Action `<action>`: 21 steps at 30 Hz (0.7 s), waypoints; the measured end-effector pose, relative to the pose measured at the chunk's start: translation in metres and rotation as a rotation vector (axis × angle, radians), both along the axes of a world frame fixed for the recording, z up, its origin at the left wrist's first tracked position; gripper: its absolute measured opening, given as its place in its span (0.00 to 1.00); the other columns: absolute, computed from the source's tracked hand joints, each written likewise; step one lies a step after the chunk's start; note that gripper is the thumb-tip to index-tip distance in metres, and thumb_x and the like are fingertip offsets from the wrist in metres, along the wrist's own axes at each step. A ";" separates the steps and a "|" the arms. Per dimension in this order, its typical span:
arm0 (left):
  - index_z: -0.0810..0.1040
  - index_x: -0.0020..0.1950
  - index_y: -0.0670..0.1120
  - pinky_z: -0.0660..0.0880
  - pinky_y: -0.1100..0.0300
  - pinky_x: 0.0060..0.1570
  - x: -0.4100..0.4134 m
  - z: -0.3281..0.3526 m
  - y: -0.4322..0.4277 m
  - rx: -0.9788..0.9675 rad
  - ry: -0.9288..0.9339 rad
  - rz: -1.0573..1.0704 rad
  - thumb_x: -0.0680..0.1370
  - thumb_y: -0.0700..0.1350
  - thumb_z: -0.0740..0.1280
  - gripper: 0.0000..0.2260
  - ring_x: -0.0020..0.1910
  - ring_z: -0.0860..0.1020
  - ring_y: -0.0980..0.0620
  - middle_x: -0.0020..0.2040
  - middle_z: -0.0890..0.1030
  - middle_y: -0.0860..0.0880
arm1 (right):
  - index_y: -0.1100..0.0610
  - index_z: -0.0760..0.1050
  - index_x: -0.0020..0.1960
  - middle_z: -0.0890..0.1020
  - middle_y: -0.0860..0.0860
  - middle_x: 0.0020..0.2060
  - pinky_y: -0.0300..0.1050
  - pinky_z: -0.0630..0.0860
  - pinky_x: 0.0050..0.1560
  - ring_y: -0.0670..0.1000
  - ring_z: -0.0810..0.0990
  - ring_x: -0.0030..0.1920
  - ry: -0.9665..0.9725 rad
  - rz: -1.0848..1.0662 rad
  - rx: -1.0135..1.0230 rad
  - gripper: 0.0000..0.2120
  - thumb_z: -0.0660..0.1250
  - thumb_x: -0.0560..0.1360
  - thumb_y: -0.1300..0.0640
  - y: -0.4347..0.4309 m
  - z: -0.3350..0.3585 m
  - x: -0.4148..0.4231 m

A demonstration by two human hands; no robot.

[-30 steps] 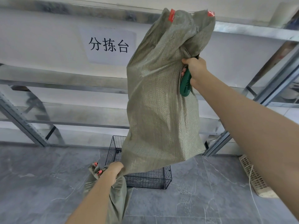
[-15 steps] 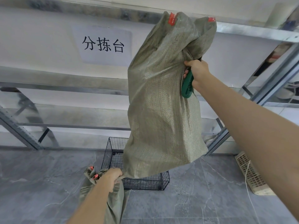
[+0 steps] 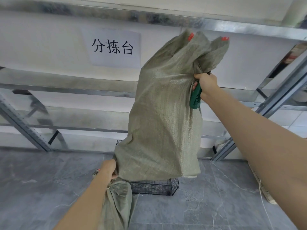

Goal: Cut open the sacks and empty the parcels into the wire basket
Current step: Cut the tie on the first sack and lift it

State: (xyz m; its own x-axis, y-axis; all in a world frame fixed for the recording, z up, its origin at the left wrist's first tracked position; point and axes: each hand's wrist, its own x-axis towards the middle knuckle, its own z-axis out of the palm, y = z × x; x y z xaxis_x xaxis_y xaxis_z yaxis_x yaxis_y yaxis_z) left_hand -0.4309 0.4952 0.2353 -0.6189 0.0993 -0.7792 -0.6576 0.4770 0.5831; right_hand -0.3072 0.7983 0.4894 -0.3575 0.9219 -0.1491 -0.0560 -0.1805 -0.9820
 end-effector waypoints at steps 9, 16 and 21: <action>0.73 0.61 0.30 0.72 0.47 0.54 -0.034 0.046 -0.035 -0.143 0.409 0.002 0.79 0.40 0.55 0.16 0.58 0.75 0.34 0.61 0.75 0.32 | 0.58 0.66 0.37 0.67 0.54 0.26 0.45 0.67 0.29 0.50 0.66 0.23 -0.170 -0.047 0.047 0.09 0.59 0.74 0.67 -0.018 -0.054 -0.003; 0.75 0.53 0.31 0.71 0.47 0.52 -0.047 0.086 -0.054 -0.166 0.560 0.095 0.80 0.41 0.54 0.16 0.55 0.75 0.35 0.58 0.76 0.33 | 0.56 0.69 0.38 0.73 0.55 0.31 0.46 0.71 0.35 0.52 0.71 0.28 -0.327 -0.123 0.058 0.06 0.60 0.71 0.64 -0.037 -0.109 -0.008; 0.73 0.41 0.34 0.70 0.46 0.47 -0.059 0.122 -0.052 -0.079 0.715 0.167 0.79 0.39 0.53 0.13 0.55 0.75 0.35 0.50 0.77 0.33 | 0.62 0.73 0.54 0.79 0.58 0.46 0.52 0.78 0.48 0.57 0.78 0.40 -0.362 -0.159 -0.022 0.11 0.60 0.73 0.65 -0.049 -0.153 0.000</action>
State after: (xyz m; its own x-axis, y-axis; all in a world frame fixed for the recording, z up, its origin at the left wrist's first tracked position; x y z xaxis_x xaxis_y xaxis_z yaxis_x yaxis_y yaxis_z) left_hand -0.4894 0.4429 0.3573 -0.9803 -0.0802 -0.1804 -0.1969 0.4626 0.8644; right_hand -0.3071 0.7490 0.3368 -0.1316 0.9566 -0.2600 0.2641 -0.2190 -0.9393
